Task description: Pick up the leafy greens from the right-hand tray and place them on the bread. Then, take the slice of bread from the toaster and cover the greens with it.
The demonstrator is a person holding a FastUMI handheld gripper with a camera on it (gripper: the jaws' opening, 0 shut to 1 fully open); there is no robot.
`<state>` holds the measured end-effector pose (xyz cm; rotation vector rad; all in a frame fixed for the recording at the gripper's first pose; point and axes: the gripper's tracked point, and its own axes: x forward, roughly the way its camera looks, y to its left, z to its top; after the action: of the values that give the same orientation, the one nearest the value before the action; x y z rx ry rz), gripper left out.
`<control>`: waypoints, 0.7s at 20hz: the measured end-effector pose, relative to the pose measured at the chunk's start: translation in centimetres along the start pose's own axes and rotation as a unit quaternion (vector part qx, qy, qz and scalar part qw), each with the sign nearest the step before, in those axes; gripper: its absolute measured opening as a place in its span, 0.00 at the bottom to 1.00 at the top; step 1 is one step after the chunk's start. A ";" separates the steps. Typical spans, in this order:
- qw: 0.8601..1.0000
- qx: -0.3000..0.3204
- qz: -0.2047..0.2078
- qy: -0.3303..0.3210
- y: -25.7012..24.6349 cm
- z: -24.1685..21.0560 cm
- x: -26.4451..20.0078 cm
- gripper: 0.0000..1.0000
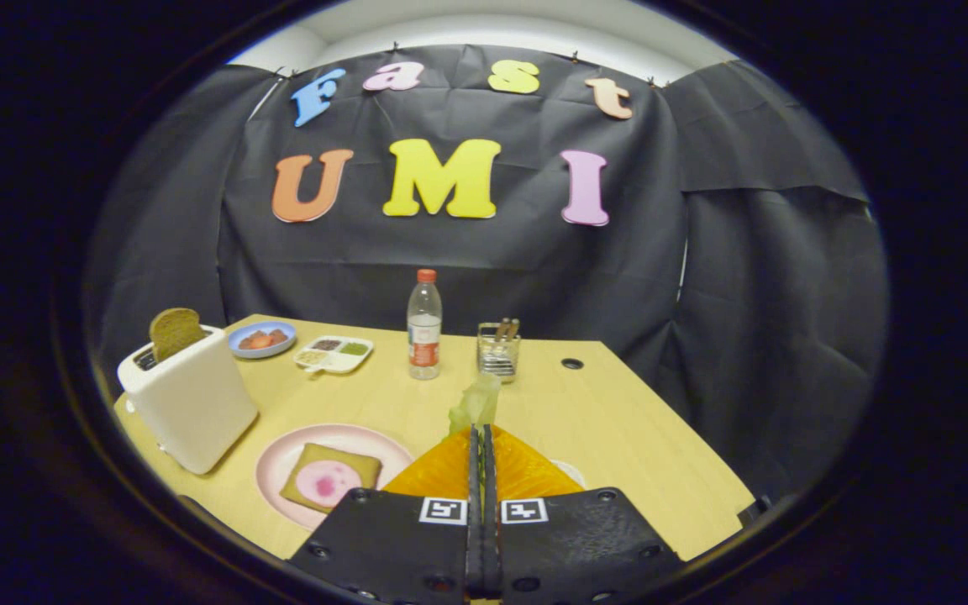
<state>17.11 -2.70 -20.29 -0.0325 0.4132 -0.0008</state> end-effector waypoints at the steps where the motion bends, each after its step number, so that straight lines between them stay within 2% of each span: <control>1: 1.000 -0.005 0.015 0.003 1.8 -0.2 -0.3 0.00; 5: 0.997 -0.013 0.072 -0.001 8.9 -0.3 -1.4 0.00; 9: 0.992 0.007 0.129 0.009 15.8 -0.9 -1.7 0.00; 14: 0.989 0.011 0.145 0.012 19.1 -2.0 0.0 0.00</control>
<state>16.17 16.31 -22.71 0.0508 0.4393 0.2821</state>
